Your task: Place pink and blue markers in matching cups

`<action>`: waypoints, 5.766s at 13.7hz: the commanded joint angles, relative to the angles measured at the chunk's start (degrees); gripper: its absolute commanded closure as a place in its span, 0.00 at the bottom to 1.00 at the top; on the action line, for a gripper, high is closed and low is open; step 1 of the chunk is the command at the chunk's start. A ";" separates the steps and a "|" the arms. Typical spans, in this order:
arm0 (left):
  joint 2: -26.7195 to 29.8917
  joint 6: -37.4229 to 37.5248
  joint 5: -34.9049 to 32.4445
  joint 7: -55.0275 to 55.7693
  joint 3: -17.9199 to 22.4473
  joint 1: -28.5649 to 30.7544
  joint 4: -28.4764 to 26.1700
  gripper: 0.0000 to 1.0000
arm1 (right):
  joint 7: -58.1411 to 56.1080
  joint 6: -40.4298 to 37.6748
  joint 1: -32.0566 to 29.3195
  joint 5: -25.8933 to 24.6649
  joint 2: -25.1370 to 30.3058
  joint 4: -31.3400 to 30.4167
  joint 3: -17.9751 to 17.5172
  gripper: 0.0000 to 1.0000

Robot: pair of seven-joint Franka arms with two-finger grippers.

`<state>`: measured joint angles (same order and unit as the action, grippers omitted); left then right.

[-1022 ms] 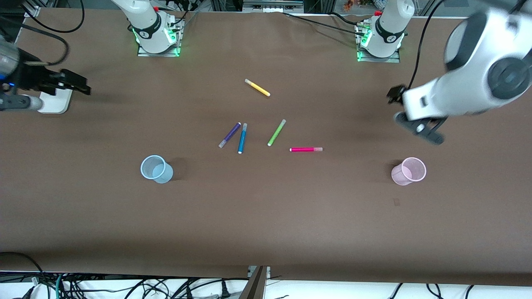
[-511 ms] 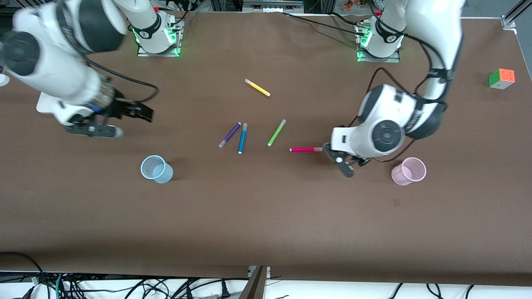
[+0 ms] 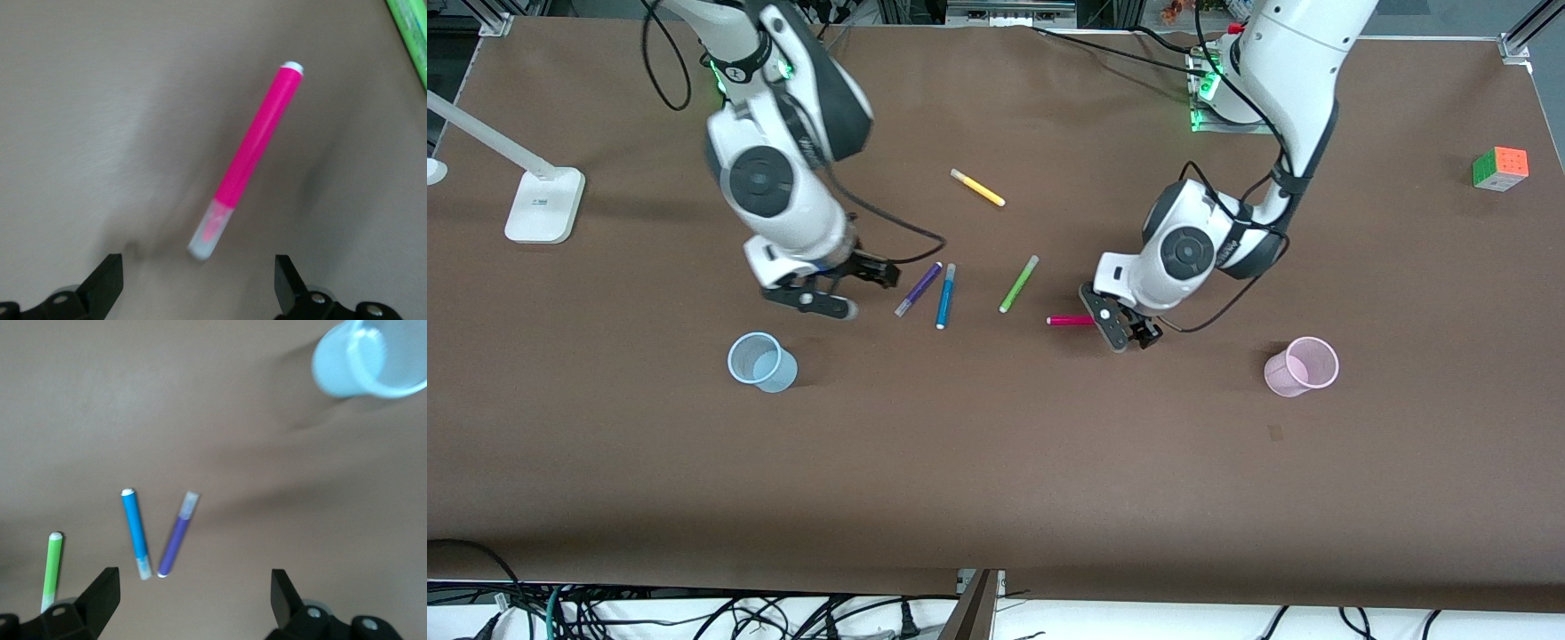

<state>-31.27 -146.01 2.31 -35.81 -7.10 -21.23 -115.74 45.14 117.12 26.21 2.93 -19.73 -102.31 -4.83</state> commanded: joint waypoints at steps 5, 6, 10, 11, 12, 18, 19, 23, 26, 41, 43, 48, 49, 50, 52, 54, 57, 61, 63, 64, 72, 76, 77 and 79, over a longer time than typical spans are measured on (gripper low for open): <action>-1.43 -9.91 -4.68 -1.11 0.24 -2.23 -2.91 0.18 | 11.88 6.26 4.62 0.14 -4.87 0.62 0.61 0.01; -1.43 -9.91 -4.68 -1.11 0.24 -2.23 -2.91 0.41 | 13.03 8.54 5.77 0.14 -6.27 0.62 0.61 0.01; -0.90 -9.56 -5.55 -1.98 0.24 -1.80 -2.83 1.00 | 13.30 15.76 8.32 -0.47 -11.73 0.62 0.61 0.01; -0.46 -9.39 -5.56 -3.20 0.33 -1.36 -2.82 1.00 | 13.30 16.38 8.50 -0.82 -12.52 0.62 0.61 0.01; 0.15 -8.60 -5.56 -5.13 0.33 0.04 -2.82 1.00 | 13.22 17.34 8.59 -0.91 -13.40 0.62 0.61 0.01; 5.51 7.62 -5.56 -6.55 0.77 3.29 0.76 1.00 | 13.21 22.79 10.08 -0.91 -18.14 0.62 0.70 0.01; 5.95 13.15 -5.56 -8.30 0.77 4.43 3.13 1.00 | 13.21 23.67 10.17 -0.91 -18.67 0.62 0.70 0.02; 5.87 32.94 -5.56 -13.05 0.94 7.43 14.20 1.00 | 13.13 25.52 10.52 -0.91 -20.17 0.80 0.70 0.29; 5.96 44.54 -10.19 -15.52 2.08 9.27 21.93 1.00 | 13.30 25.44 11.31 -0.83 -20.17 0.71 0.88 1.00; -3.44 61.98 -56.18 -5.61 2.00 11.39 29.43 1.00 | -11.54 -19.97 -8.51 13.83 -7.96 18.71 5.97 1.00; -5.20 61.72 -57.15 -3.66 2.00 11.21 29.43 1.00 | -16.47 -23.24 -14.93 21.55 -8.22 19.26 5.89 1.00; -6.00 60.66 -56.28 -3.04 1.38 10.69 29.17 0.69 | -20.27 -28.69 -26.46 35.01 -12.95 19.17 5.80 1.00; -6.00 61.10 -56.18 -3.48 1.30 10.69 29.17 0.01 | -20.53 -30.36 -28.48 37.99 -14.62 19.17 5.80 1.00; -6.00 61.19 -56.27 -3.13 1.29 9.81 29.17 0.00 | -21.41 -31.59 -30.24 40.72 -16.46 19.26 5.80 1.00; -5.82 61.28 -56.18 -3.04 1.29 9.46 29.52 0.00 | -23.78 -33.27 -32.62 44.69 -19.28 19.26 5.80 1.00; -4.42 61.37 -54.88 -3.13 1.29 9.45 29.78 0.00 | -25.71 -34.50 -34.29 48.38 -21.92 19.26 5.80 1.00; -0.30 61.10 -44.18 -2.87 1.82 10.33 31.96 0.00 | -29.06 -35.47 -35.53 50.15 -24.57 19.26 5.71 1.00; 1.91 65.84 -29.24 5.62 2.44 13.75 40.31 0.00 | -29.15 -35.38 -35.79 50.59 -25.97 19.43 5.71 0.62; 3.40 69.26 -24.30 12.40 2.35 14.90 43.13 0.00 | -29.06 -35.47 -35.88 50.68 -25.98 19.43 5.71 0.21; 4.80 70.58 -22.63 16.26 2.35 14.99 44.45 0.00 | -29.06 -35.56 -35.88 50.68 -25.97 19.52 5.71 0.10; 22.87 64.14 -2.67 29.74 8.93 19.47 35.57 0.00 | -21.50 -50.48 -35.10 38.25 -20.19 38.74 6.50 0.01; 35.83 52.50 -2.83 31.57 8.68 19.65 15.91 0.00 | -22.47 -51.38 -30.79 20.30 -7.20 40.79 5.80 0.01; 35.75 53.10 -2.75 32.72 8.68 19.65 15.98 0.00 | -23.08 -52.42 -29.65 17.31 -4.56 40.79 5.97 0.01; 35.49 55.30 -3.01 34.57 8.50 19.65 16.25 0.00 | -29.72 -53.31 -27.37 9.16 0.63 40.79 5.97 0.01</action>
<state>2.86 -90.40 -1.21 -3.24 1.68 -1.56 -97.34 20.64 64.42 -3.01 18.78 -23.80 -60.13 0.97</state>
